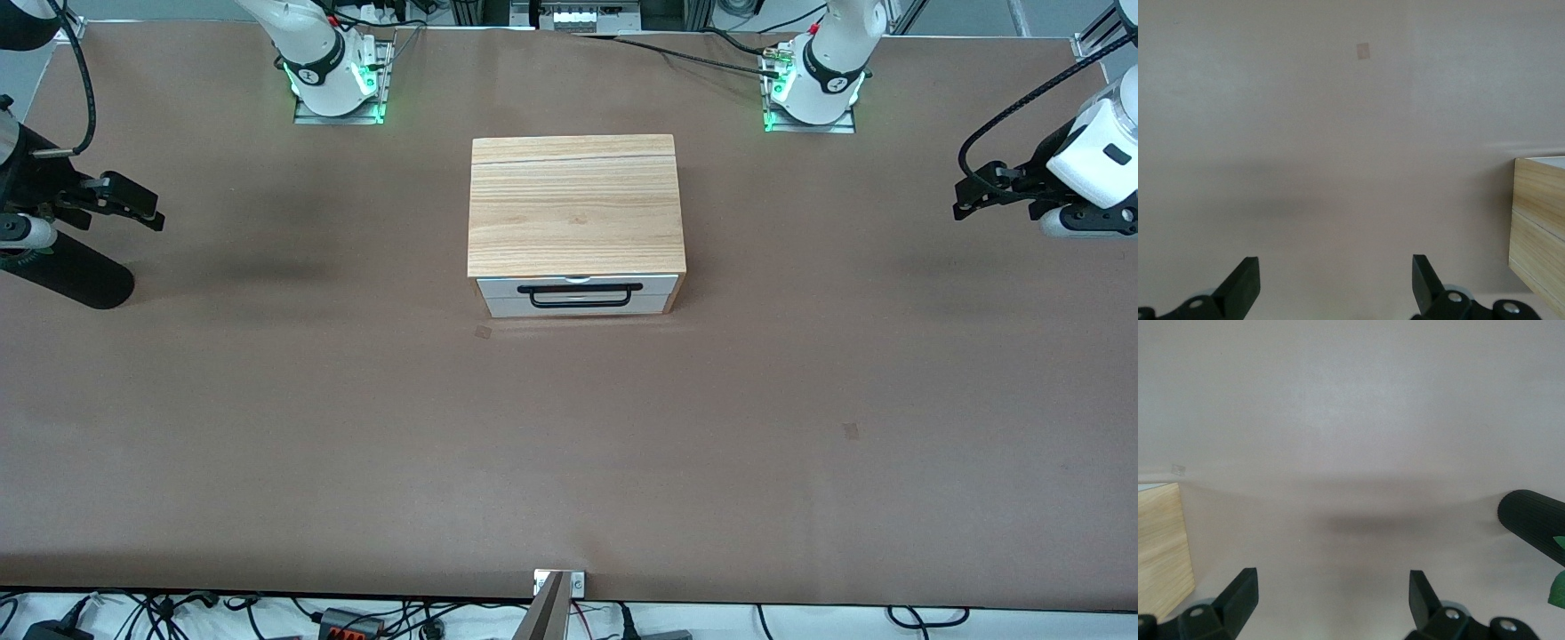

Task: Pull top drawer with both arms simultaneously
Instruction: 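Move both grippers from rest toward the drawer's black handle ends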

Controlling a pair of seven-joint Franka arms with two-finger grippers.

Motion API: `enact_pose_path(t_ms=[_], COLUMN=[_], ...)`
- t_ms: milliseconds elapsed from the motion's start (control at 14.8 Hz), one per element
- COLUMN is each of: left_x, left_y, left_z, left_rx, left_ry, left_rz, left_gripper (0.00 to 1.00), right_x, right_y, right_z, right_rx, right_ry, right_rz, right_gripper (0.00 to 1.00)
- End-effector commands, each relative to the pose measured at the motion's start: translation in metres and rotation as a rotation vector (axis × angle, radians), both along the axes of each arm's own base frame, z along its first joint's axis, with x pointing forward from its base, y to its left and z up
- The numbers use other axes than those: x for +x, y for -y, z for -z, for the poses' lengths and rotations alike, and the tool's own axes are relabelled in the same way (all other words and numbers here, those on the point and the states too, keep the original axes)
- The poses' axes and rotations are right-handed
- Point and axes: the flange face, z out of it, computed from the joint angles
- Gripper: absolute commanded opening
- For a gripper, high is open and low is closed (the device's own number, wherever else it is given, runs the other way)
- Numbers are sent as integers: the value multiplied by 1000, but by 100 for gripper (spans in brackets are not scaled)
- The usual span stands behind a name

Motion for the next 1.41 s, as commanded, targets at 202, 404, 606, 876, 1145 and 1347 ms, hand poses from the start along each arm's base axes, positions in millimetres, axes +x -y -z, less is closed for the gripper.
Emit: enact_pose_path(t_ms=[202, 404, 606, 876, 1145, 1347], left_x=[13, 21, 34, 73, 93, 109], left_y=[-4, 3, 14, 35, 66, 85], left_z=[16, 27, 51, 89, 134, 176], left_rx=[-2, -12, -119, -295, -468, -748], left_ry=[-42, -61, -91, -137, -152, -153], left_rz=[9, 24, 14, 11, 19, 46], left_gripper=[100, 100, 100, 100, 100, 100], right_x=[10, 31, 35, 51, 63, 75], right_y=[-1, 9, 8, -8, -36, -63], right_z=[9, 48, 58, 89, 108, 146], right_rx=[-10, 111, 131, 133, 171, 421], right_ry=[-23, -62, -87, -133, -156, -184], right_rz=[-10, 50, 46, 54, 41, -16], right_gripper=[100, 100, 100, 100, 100, 100])
